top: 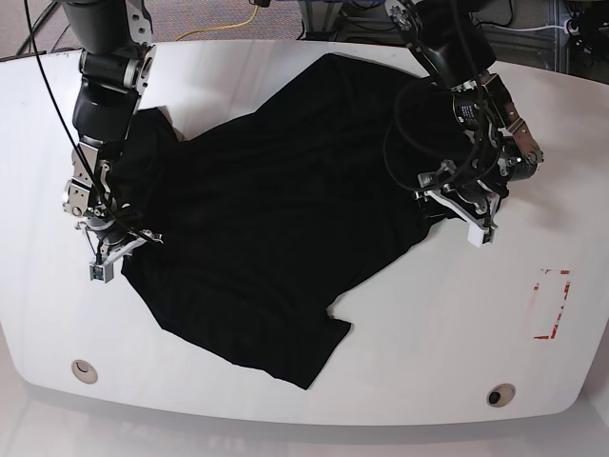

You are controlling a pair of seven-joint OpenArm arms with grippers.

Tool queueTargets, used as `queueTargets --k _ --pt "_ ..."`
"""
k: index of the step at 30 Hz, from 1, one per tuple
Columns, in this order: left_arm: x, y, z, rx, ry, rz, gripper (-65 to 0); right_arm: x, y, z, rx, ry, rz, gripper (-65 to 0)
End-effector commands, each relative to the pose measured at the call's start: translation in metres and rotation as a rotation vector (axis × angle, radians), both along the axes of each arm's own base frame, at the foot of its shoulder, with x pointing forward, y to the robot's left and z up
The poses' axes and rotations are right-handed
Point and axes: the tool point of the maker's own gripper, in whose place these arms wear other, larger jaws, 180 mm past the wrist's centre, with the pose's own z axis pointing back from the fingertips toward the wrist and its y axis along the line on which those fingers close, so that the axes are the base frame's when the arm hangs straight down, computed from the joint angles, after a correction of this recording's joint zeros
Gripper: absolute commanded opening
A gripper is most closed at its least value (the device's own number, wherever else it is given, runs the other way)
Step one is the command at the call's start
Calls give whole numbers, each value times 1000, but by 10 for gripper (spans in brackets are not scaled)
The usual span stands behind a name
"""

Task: Layout the t-shirt on the table in an organized manner, then fold the t-shirt properly
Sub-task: 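Release and regrasp the shirt's side edge with the left gripper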

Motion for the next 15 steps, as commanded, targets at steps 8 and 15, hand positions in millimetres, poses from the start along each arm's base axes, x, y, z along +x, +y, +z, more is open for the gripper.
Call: queueTargets --k 8,15 --pt "7 6 11 10 -29 -1 -451 12 -6 17 -11 -38 -1 -648" --pt "1 29 26 88 -65 17 -557 12 -6 17 -11 -38 -1 -648"
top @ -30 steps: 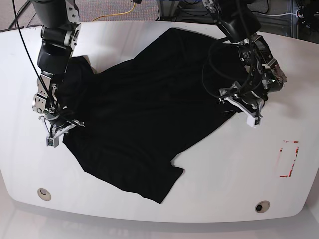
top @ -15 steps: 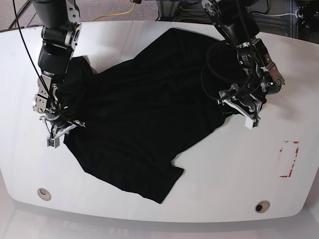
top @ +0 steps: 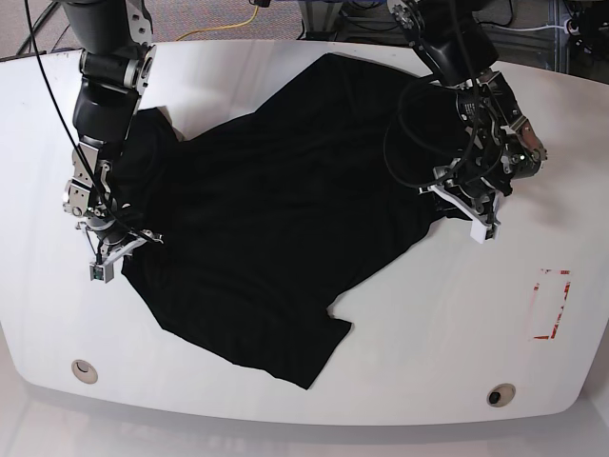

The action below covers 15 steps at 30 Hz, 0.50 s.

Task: Layout the t-shirt on the table in an organized manner, then fold the t-shirt properly
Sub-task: 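Release and regrasp the shirt's side edge with the left gripper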

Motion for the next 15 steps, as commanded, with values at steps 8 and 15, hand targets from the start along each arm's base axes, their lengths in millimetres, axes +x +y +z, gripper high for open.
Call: queueTargets --k 8,15 --pt "4 38 37 128 -102 18 -635 12 -6 16 -12 -37 -2 -648" --pt "-2 62 38 192 -65 8 -649 15 -6 20 -12 -46 -2 -648"
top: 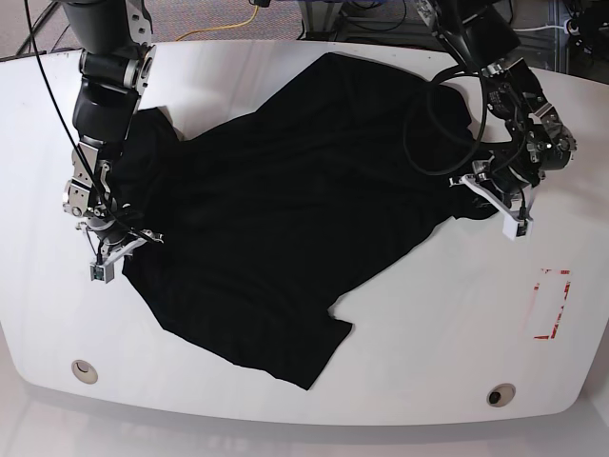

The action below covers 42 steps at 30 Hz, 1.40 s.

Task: Layout the t-shirt on the table in an organized manner, then fold the t-shirt properly
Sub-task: 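Release and regrasp the shirt's side edge with the left gripper, then pull the shirt edges apart with both grippers, stretching it flat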

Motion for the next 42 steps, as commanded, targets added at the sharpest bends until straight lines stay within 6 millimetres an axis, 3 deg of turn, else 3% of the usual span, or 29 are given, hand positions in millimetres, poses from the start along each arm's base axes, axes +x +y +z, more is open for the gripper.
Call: queueTargets --k 1,7,13,17,21,23,33,42 --pt "9 13 16 33 -47 0 -649 15 -6 20 -12 -46 -2 -648" --pt "5 23 17 50 -29 8 -646 16 -6 21 -12 -47 -2 -648" --pt "6 16 17 32 -38 -37 -624 16 -5 20 -11 -47 -1 -648" --pt "6 10 14 5 -36 -43 -483 16 -5 20 -11 -47 -1 -648" --pt "4 -2 3 -39 -14 -45 -278 15 -4 20 -9 -44 0 -648" --pt "4 -5 0 -51 -8 -46 -239 16 1 18 0 -44 3 -648" --pt "1 -23 -19 -115 36 -59 -264 16 4 17 5 -44 6 -648" --pt "11 -43 -18 -115 2 -121 -264 17 5 17 7 -44 6 -648"
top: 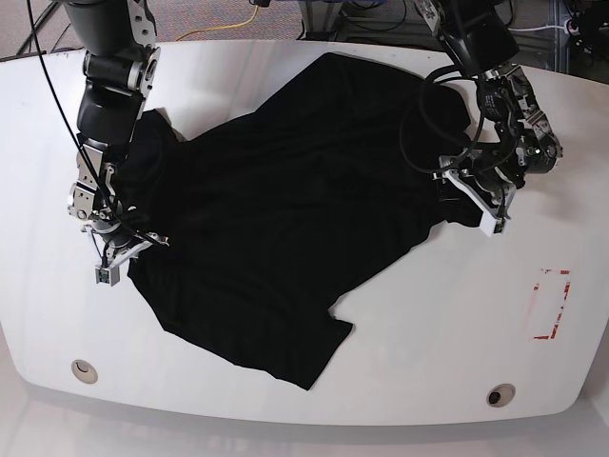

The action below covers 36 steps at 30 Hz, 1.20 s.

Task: Layout the t-shirt on the table in an organized manner, then fold the t-shirt properly
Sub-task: 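Pull the shirt edges apart with both grippers, stretching it flat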

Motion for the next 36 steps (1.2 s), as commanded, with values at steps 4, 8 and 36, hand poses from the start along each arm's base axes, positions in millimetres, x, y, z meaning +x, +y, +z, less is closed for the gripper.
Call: queueTargets --k 4,8,36 --pt "12 -12 11 -3 -48 -45 -264 13 -6 18 -11 -43 -2 -648" --pt "13 -16 12 -3 -51 -59 -264 13 -6 18 -11 -43 -2 -648" --pt "19 -26 43 47 -146 -96 -265 13 -6 18 -11 -44 -2 -648"
